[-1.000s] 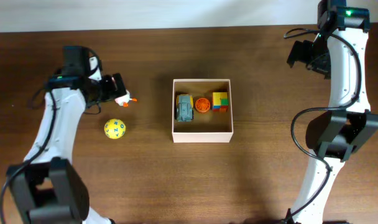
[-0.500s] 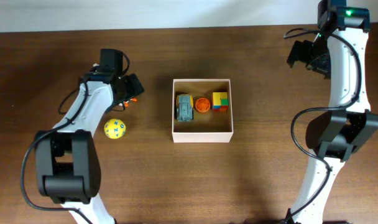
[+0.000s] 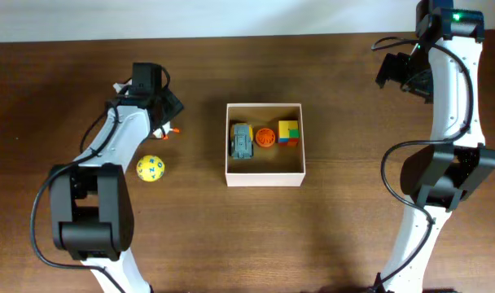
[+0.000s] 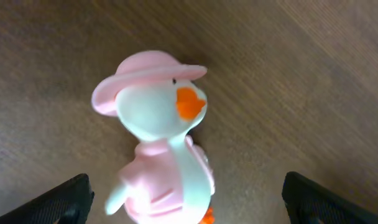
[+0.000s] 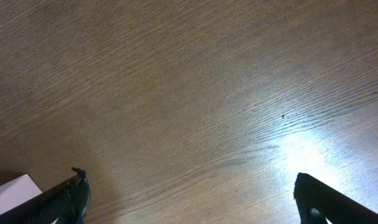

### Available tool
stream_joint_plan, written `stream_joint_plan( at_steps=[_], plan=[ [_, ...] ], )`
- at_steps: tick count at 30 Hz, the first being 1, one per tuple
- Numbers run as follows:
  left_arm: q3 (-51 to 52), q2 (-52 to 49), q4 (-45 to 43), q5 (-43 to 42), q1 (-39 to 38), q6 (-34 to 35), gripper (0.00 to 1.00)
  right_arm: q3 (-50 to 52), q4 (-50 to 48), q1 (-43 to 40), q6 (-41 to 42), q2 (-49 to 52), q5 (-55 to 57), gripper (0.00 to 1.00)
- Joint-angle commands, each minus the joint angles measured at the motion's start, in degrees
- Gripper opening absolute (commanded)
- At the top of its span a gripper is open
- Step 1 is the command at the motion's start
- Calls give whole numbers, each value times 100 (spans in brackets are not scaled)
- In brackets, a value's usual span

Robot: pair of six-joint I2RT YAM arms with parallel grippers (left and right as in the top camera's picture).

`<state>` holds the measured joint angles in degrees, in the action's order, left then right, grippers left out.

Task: Pack container
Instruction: 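Move the left gripper over the pink-hatted white duck, then lower the left gripper and close it on the duck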

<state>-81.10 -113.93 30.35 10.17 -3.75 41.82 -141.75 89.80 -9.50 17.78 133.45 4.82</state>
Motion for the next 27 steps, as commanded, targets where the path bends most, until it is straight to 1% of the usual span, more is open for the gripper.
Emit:
stream_joint_plan(
  at_steps=[1, 10, 11, 14, 15, 16, 17, 27],
  plan=[
    [-85, -254, -39, 127, -11, 107, 99, -81, 0, 11, 33, -186, -11, 99],
    [-81, -319, -33, 125, -11, 105, 100, -81, 0, 11, 33, -186, -11, 99],
    [-81, -319, -33, 125, -11, 105, 99, -81, 0, 11, 33, -184, -11, 99],
    [-81, -319, -31, 127, -11, 105, 89, -81, 0, 11, 33, -184, -11, 99],
    [-81, -319, -31, 127, -11, 105, 82, -81, 0, 11, 33, -184, -11, 99],
    [-81, -319, -24, 127, -11, 103, 78, -81, 0, 11, 33, -186, -11, 99],
    [-81, -319, -13, 127, -11, 103, 76, -81, 0, 11, 33, -184, -11, 99],
    [-50, -339, 199, 129, -11, 101, 75, -81, 0, 11, 33, -186, -11, 99]
  ],
)
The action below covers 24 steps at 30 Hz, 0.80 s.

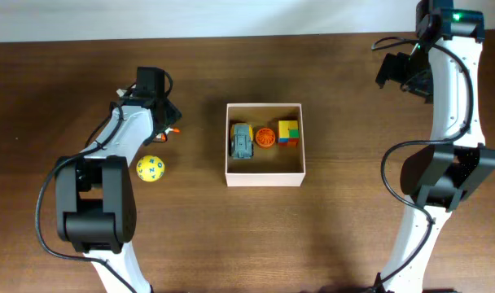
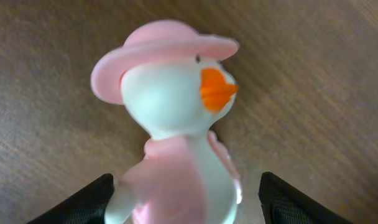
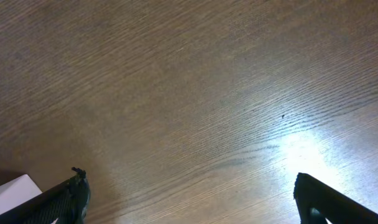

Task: Pack container
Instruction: 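Lower the left gripper and close it on the duck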

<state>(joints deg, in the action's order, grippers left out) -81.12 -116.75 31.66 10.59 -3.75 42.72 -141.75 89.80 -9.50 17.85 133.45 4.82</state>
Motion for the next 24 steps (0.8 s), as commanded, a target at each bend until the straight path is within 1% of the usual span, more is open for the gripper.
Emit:
stream_joint_plan(
  at_steps=[1, 10, 19, 22, 24],
  plan=[
    [-46, -57, 79, 87, -11, 11, 76, -81, 0, 11, 26, -186, -11, 99],
    [-33, -59, 240, 85, -11, 11, 76, -81, 0, 11, 26, -186, -11, 99],
    [61, -107, 155, 170, 33, 11, 76, -81, 0, 11, 26, -186, -11, 99],
    [61, -164, 162, 114, 70, 9, 74, -81, 0, 11, 26, -186, -11, 99],
    [61, -210, 201, 81, 70, 9, 69, -81, 0, 11, 26, -186, -11, 99]
  ],
)
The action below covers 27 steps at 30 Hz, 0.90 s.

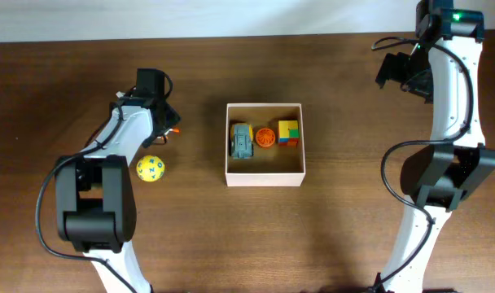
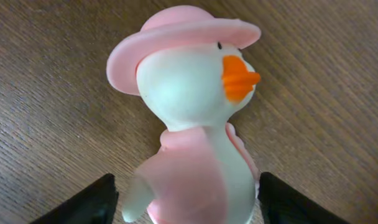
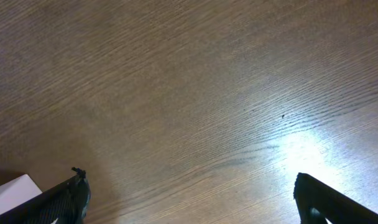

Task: Pack container
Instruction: 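Lower the left gripper and close it on the duck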

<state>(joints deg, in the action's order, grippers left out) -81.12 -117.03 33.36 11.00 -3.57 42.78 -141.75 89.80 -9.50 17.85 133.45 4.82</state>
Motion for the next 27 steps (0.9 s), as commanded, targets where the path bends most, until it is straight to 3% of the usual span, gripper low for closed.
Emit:
stream_joint_plan(
  at_steps=[1, 4, 12, 18, 23, 27],
  plan=[
    [61, -203, 39, 28, 52, 2, 66, -81, 0, 11, 26, -186, -11, 99],
    [61, -258, 79, 17, 50, 2, 55, -81, 0, 11, 26, -186, -11, 99],
    [35, -284, 133, 11, 52, -168, 53, -81, 0, 11, 26, -186, -11, 99],
    [-299, -269, 151, -413, 52, -1152, 49, -81, 0, 11, 26, -186, -11, 99],
    [-730, -214, 323, -413, 50, -1521, 42, -81, 0, 11, 26, -186, -11, 99],
    [-1034, -197, 492, -413, 46, -1746, 41, -81, 0, 11, 26, -186, -11, 99]
  ],
)
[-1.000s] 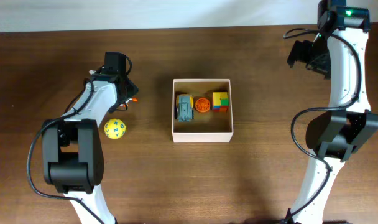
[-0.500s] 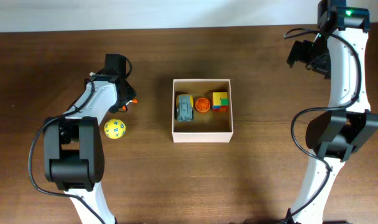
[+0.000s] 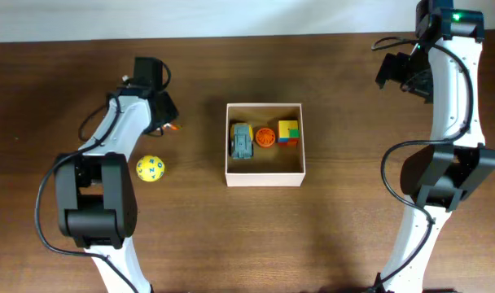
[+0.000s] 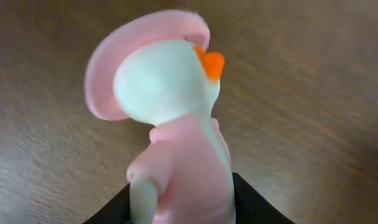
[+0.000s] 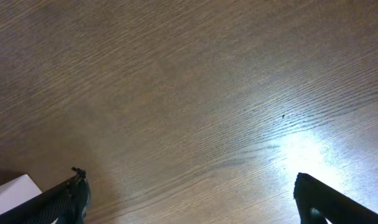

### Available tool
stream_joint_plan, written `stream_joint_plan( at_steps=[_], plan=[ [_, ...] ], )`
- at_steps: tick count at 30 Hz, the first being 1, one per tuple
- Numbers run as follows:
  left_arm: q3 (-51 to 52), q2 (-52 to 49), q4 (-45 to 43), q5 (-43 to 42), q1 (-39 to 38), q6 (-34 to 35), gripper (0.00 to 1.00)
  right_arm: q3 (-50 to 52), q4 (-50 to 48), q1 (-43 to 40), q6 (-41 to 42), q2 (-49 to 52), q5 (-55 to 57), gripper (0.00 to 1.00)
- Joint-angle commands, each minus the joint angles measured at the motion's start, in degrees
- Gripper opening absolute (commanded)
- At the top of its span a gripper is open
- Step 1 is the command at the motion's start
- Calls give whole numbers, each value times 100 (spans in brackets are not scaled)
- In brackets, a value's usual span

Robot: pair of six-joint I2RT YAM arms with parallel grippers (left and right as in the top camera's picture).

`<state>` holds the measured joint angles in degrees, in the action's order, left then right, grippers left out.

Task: Pack container
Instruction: 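Lower the left gripper and close it on the duck, then lift the duck and carry it right toward the box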

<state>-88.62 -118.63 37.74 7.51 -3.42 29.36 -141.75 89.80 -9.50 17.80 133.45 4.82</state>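
Note:
A white duck toy [image 4: 170, 118] with a pink hat, pink coat and orange beak fills the left wrist view. My left gripper [image 4: 183, 208] is shut on its body, one black finger pressed to each side. From overhead the left gripper [image 3: 158, 112] is left of the white box [image 3: 265, 174], with only the duck's orange feet [image 3: 173, 127] showing. The box holds a grey car [image 3: 243, 141], an orange ball [image 3: 265, 137] and a coloured block [image 3: 288, 132]. My right gripper [image 5: 195, 202] stands open over bare wood, at the far right [image 3: 394, 72].
A yellow ball [image 3: 150, 168] with blue marks lies on the table in front of the left gripper. A corner of the white box [image 5: 15, 190] shows at the lower left of the right wrist view. The brown wooden table [image 3: 353, 236] spreads around the box.
My left fingers, then apart on either side of the duck, are now shut against its body. The left wrist has shifted slightly toward the far edge. The right arm has not moved.
My left gripper first hung open above the duck lying on the table. It then stood lower, with its fingers flanking the duck's body, and stayed so. Now it is shut on the duck. The box contents, yellow ball and right arm have stayed put.

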Motion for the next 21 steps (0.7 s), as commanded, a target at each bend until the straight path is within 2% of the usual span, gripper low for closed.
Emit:
stream_joint_plan(
  at_steps=[1, 12, 21],
  plan=[
    [-365, -26, 96, -66, 31, -492, 41, -81, 0, 11, 31, -184, -11, 99],
    [-1239, 507, 710, -59, -295, -1781, 41, -81, 0, 11, 31, -186, -11, 99],
    [-1237, 625, 769, -59, -356, -1818, 36, -81, 0, 11, 31, -186, -11, 99]
  ],
)
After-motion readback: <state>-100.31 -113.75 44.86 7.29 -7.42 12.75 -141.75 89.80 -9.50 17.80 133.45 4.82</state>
